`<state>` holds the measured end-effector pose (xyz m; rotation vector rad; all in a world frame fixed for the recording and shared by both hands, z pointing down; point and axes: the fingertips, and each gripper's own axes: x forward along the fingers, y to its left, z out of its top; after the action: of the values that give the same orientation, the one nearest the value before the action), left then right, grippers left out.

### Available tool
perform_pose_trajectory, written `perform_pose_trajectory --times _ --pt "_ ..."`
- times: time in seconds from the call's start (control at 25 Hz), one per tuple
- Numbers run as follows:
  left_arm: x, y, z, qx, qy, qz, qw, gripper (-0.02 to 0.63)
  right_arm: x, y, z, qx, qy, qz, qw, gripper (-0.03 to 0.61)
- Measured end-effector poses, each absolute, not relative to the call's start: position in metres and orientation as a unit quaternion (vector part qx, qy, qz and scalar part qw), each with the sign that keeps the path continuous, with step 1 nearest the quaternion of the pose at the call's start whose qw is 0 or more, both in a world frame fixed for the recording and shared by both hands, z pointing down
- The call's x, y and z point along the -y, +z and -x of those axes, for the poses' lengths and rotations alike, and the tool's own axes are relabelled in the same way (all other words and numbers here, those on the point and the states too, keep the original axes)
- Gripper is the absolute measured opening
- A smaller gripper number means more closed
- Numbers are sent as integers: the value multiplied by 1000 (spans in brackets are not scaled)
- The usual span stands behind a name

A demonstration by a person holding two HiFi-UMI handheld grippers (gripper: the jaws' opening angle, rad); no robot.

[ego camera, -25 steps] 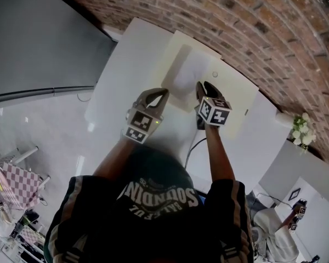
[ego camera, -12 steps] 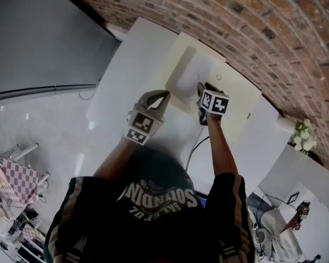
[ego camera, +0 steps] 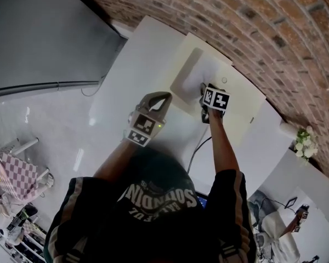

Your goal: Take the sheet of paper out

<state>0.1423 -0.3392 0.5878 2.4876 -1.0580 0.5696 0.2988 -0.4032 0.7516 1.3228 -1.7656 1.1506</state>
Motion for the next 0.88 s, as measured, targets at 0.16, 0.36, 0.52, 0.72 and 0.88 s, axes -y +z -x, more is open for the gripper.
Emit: perform_pose_trajectory --times 0.16,0.36,0.52,0.72,0.88 --pt "340 590 -136 378 204 -882 192 11 406 760 -298 660 437 -508 338 152" --pt "341 593 -128 385 205 -879 194 11 406 770 -296 649 428 -511 366 160" --pt "341 594 -123 389 205 -877 195 11 407 774 -301 641 404 -515 402 107" --pt "341 595 -118 392 207 -875 196 11 408 775 -307 633 403 -519 410 48" --pt "340 595 -118 391 206 -875 197 11 407 774 -315 623 428 -531 383 8"
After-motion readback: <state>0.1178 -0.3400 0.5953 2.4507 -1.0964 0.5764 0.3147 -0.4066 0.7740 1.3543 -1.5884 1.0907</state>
